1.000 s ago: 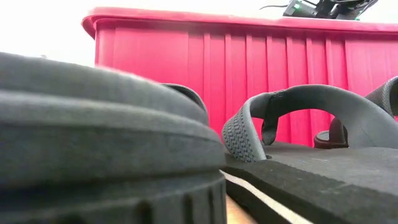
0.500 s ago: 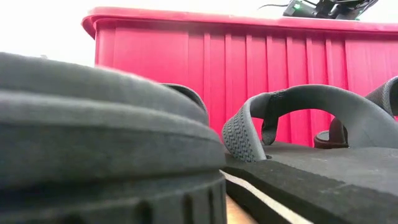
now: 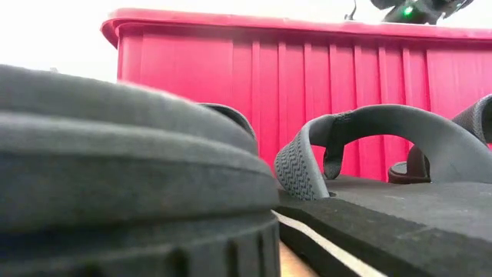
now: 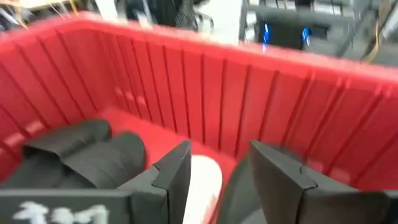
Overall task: Pick and place slides into bin
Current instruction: Put the black slide into the red bin
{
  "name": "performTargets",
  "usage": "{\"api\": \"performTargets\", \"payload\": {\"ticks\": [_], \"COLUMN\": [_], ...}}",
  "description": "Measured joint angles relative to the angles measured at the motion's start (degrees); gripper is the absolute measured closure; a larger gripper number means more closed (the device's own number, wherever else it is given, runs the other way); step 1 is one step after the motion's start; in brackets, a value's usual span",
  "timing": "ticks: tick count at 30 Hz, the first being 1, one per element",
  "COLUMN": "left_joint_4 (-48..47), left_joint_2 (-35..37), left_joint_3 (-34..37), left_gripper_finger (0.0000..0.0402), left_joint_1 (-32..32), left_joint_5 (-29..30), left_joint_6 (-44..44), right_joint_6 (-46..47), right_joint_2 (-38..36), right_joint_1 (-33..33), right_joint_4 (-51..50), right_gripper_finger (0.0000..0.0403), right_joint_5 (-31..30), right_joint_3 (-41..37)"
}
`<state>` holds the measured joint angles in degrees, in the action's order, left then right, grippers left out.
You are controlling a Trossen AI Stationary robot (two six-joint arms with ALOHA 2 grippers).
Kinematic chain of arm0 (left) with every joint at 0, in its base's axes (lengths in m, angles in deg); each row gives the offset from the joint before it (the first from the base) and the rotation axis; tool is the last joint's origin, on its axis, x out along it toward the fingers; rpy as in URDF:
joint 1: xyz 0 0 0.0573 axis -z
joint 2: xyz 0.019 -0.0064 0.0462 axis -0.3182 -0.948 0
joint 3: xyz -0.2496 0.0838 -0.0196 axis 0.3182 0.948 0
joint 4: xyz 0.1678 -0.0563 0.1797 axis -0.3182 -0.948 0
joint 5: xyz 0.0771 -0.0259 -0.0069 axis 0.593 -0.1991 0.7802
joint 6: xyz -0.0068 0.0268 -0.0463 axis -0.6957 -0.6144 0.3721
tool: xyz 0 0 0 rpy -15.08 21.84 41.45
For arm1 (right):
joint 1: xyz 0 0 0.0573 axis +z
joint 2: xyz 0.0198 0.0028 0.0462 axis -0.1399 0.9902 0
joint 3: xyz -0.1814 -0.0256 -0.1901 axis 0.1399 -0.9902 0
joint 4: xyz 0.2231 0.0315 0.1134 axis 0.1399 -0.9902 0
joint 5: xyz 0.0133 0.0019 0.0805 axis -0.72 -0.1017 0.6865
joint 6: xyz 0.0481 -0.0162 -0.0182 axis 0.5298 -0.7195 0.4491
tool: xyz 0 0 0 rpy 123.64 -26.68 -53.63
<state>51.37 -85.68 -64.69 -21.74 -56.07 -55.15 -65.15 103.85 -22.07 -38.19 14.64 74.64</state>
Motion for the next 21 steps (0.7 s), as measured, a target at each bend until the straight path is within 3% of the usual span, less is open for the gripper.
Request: {"api": "performTargets", "payload": {"ticks": [4,10,21], "left_joint_4": [-3.34,-7.18,-13.5], "left_joint_2": [0.98,2.68,5.35], "left_joint_3": [0.07,0.09,0.02], "left_gripper_finger": [0.0259,0.0259,0.0259], "left_joint_1": [0.02,1.41,10.51], "left_joint_5": [1.93,9.45,20.41], "left_joint_6": [-0.02,0.0,4.82], "right_joint_6": [-8.23,-17.48,-32.74], "right_joint_2": [-5.07,-12.41,-16.0], "right_joint_1": [1.84,6.93,20.81], "right_joint_4": [2.5,4.62,5.46], "right_gripper_finger": [0.0291,0.0392,0.0402], "right_joint_5": [0.01,0.0,-0.01], "right_joint_3": [0.0,0.02,6.07]}}
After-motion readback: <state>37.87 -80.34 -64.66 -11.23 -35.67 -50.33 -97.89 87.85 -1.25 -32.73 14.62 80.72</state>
